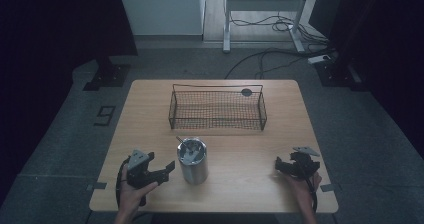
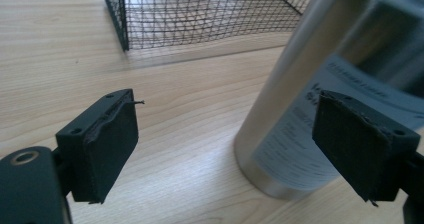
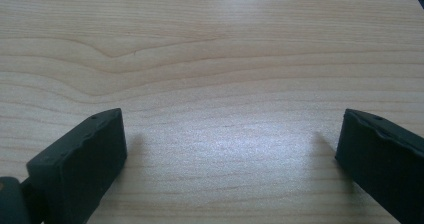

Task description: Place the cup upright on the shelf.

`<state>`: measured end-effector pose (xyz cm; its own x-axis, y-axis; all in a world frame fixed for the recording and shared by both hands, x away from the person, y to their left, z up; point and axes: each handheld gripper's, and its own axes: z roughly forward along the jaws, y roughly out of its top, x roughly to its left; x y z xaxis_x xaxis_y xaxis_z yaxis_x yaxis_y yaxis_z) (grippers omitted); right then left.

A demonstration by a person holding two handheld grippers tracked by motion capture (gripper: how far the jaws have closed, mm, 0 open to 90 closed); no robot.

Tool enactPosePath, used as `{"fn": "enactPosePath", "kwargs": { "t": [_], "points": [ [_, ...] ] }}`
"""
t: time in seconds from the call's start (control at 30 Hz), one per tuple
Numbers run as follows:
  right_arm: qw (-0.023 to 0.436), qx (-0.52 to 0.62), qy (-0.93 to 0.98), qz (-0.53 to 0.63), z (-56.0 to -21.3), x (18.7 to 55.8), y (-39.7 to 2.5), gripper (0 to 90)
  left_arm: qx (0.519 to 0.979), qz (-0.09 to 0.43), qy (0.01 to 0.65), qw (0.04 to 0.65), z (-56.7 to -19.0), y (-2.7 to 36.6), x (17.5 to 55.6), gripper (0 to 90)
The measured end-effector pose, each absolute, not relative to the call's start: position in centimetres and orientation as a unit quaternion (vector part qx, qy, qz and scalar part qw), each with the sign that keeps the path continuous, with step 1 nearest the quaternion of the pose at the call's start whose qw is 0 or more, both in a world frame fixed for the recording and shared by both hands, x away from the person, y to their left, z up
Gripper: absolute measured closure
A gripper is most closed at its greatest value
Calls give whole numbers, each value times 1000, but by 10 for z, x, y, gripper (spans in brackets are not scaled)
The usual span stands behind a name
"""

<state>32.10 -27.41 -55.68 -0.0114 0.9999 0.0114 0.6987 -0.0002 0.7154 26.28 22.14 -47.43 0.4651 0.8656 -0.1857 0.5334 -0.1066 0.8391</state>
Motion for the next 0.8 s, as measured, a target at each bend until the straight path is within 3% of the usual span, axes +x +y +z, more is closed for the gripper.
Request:
{"fn": "enactPosePath", "kwargs": {
  "t": [0.37,0.8],
  "points": [
    [269,650,654,280,-557,321,-274,0,738,141,448,485,-470,219,259,6],
    [269,649,654,280,-557,321,-274,0,759,144,418,478,-471,196,254,0]
  ]
}}
